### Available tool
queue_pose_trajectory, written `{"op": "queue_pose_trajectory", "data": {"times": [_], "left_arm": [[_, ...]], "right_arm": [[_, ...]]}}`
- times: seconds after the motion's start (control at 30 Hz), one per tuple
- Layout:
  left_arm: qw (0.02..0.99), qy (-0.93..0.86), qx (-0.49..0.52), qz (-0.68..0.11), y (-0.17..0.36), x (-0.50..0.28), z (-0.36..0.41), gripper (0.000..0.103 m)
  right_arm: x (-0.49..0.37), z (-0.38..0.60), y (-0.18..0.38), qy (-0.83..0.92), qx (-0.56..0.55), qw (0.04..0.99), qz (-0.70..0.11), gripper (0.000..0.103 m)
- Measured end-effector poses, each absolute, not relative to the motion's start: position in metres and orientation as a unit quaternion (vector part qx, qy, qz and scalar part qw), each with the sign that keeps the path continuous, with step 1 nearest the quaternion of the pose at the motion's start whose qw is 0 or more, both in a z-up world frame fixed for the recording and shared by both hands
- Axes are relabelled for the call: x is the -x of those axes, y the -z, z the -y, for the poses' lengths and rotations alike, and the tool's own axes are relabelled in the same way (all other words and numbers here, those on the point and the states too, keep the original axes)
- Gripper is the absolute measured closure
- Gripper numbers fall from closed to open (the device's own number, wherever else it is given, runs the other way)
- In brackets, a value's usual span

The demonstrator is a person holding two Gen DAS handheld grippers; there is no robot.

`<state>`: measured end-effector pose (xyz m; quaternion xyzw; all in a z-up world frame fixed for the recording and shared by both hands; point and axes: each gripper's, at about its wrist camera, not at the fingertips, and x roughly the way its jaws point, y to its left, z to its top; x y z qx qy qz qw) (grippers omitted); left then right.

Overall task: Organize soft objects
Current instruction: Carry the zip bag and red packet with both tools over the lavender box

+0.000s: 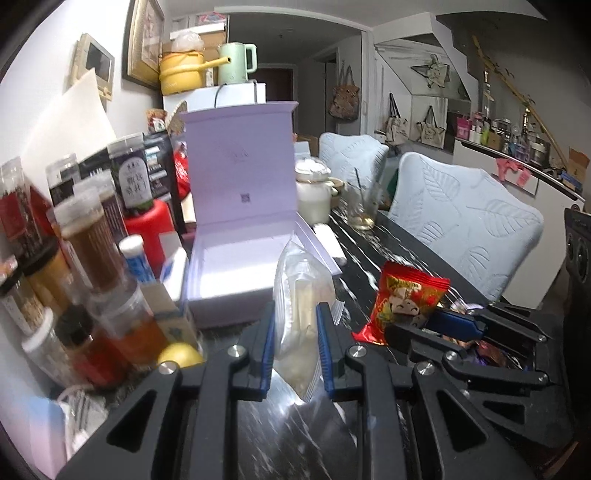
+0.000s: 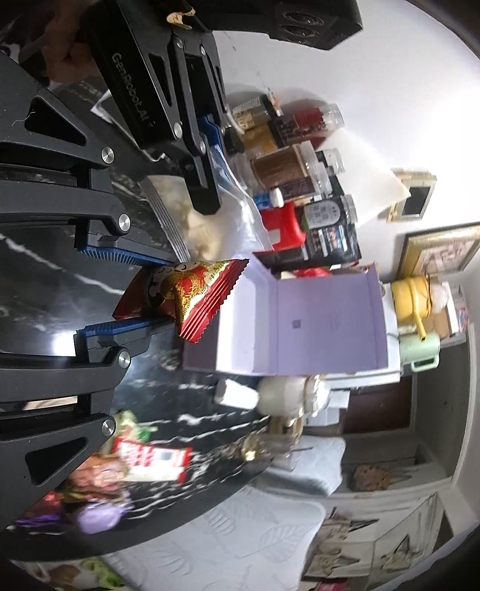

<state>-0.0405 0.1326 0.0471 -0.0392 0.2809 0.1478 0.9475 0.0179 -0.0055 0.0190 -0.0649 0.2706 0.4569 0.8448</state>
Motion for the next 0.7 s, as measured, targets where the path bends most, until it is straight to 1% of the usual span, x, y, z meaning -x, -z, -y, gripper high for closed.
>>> {"op": "queue_pose_trajectory", "data": {"times": [0.37,0.7], "left_arm": [[0.947,-0.193,0.014,-0.256,-0.073,-0.02,-0.178,0.083],[0.936,-0.233,0.018,-0.262,-0.071,-0.087,-0.219,0.083]], "right_arm": [[-0.06,-0.034,-0.05,-0.459,0.075,0.853,-0.238,0.077],[-0.12,-0.069,-0.058,-0.442,0.08,0.861,-0.239,0.077]]}}
